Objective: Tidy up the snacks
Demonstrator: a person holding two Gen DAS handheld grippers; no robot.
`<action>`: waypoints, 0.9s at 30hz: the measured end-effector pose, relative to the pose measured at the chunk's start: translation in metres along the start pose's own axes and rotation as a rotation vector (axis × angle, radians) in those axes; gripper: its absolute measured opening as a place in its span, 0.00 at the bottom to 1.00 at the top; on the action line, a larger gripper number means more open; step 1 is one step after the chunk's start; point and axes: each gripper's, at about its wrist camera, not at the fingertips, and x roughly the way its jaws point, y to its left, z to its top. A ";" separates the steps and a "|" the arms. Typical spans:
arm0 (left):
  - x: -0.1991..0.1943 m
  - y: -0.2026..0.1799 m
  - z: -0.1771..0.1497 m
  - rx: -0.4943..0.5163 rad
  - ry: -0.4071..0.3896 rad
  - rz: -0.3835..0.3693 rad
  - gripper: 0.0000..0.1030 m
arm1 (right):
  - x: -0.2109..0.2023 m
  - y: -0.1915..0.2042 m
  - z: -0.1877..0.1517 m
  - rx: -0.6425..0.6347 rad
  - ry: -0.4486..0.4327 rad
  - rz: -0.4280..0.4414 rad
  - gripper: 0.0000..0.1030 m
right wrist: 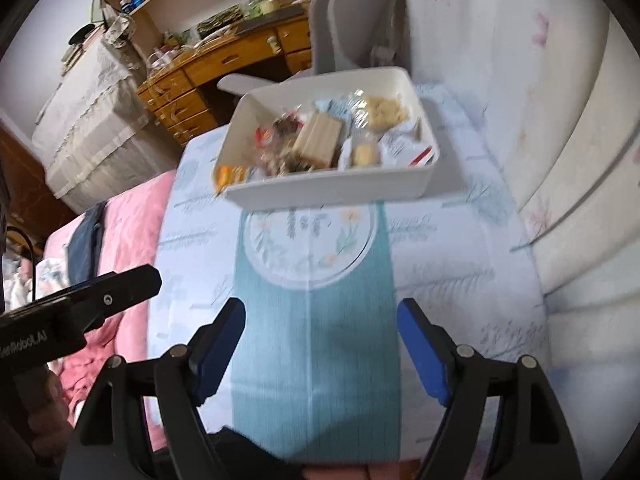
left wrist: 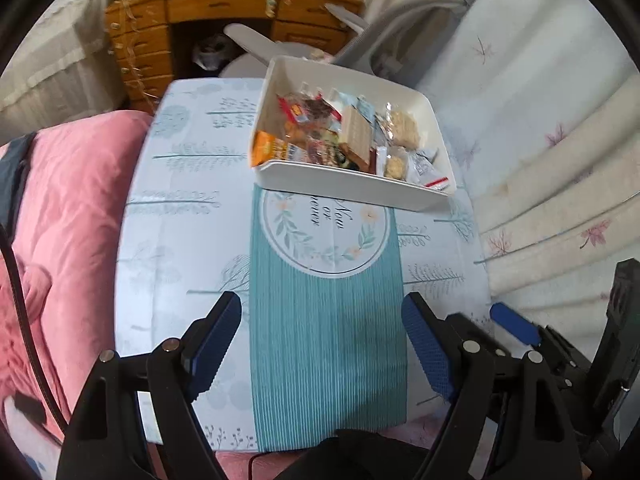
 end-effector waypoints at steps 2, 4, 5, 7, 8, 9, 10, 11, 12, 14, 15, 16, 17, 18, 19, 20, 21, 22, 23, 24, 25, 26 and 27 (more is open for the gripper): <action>-0.008 -0.002 -0.012 -0.041 -0.015 0.020 0.81 | -0.002 0.000 -0.009 -0.017 0.019 0.016 0.79; -0.015 -0.008 -0.024 -0.051 -0.020 0.033 0.83 | -0.007 -0.001 -0.017 -0.043 0.049 0.018 0.79; -0.019 -0.013 -0.030 -0.048 -0.025 0.046 0.83 | -0.012 -0.002 -0.022 -0.060 0.058 0.026 0.80; -0.025 -0.019 -0.039 -0.050 -0.036 0.055 0.85 | -0.023 -0.004 -0.029 -0.092 0.060 0.027 0.80; -0.028 -0.024 -0.045 -0.053 -0.039 0.061 0.87 | -0.031 -0.006 -0.035 -0.115 0.058 0.015 0.83; -0.030 -0.026 -0.048 -0.052 -0.039 0.067 0.88 | -0.037 -0.008 -0.039 -0.126 0.060 0.003 0.85; -0.034 -0.031 -0.052 -0.046 -0.043 0.070 0.88 | -0.042 -0.010 -0.040 -0.132 0.060 -0.002 0.88; -0.036 -0.034 -0.054 -0.042 -0.051 0.073 0.89 | -0.051 -0.013 -0.043 -0.138 0.053 0.000 0.89; -0.040 -0.039 -0.057 -0.034 -0.068 0.081 0.91 | -0.058 -0.016 -0.044 -0.143 0.042 0.002 0.90; -0.049 -0.049 -0.061 -0.012 -0.100 0.110 0.98 | -0.072 -0.020 -0.044 -0.143 0.016 -0.003 0.93; -0.053 -0.052 -0.063 -0.004 -0.111 0.114 0.99 | -0.079 -0.023 -0.043 -0.131 0.009 0.003 0.94; -0.059 -0.057 -0.066 0.010 -0.128 0.121 0.99 | -0.085 -0.025 -0.042 -0.114 0.007 0.010 0.97; -0.063 -0.061 -0.067 0.023 -0.148 0.130 0.99 | -0.091 -0.027 -0.043 -0.098 0.000 0.015 1.00; -0.066 -0.064 -0.069 0.030 -0.165 0.141 0.99 | -0.097 -0.027 -0.043 -0.095 -0.016 0.016 1.00; -0.069 -0.066 -0.071 0.033 -0.178 0.148 0.99 | -0.101 -0.026 -0.045 -0.105 -0.031 0.008 1.00; -0.072 -0.067 -0.073 0.032 -0.192 0.154 0.99 | -0.106 -0.025 -0.049 -0.126 -0.045 -0.003 1.00; -0.074 -0.068 -0.075 0.029 -0.201 0.161 0.99 | -0.108 -0.023 -0.052 -0.139 -0.055 -0.010 1.00; -0.074 -0.068 -0.077 0.025 -0.205 0.167 0.99 | -0.110 -0.023 -0.056 -0.146 -0.066 -0.016 1.00; -0.075 -0.069 -0.080 0.020 -0.211 0.172 0.99 | -0.112 -0.022 -0.059 -0.145 -0.076 -0.021 1.00; -0.077 -0.069 -0.083 0.017 -0.217 0.174 0.99 | -0.114 -0.021 -0.064 -0.142 -0.090 -0.014 1.00; -0.078 -0.071 -0.085 0.020 -0.222 0.174 0.99 | -0.115 -0.021 -0.068 -0.142 -0.096 -0.008 1.00; -0.079 -0.074 -0.087 0.024 -0.233 0.174 0.99 | -0.115 -0.020 -0.071 -0.148 -0.099 -0.008 1.00; -0.080 -0.077 -0.090 0.034 -0.243 0.172 0.99 | -0.115 -0.020 -0.073 -0.158 -0.099 -0.014 1.00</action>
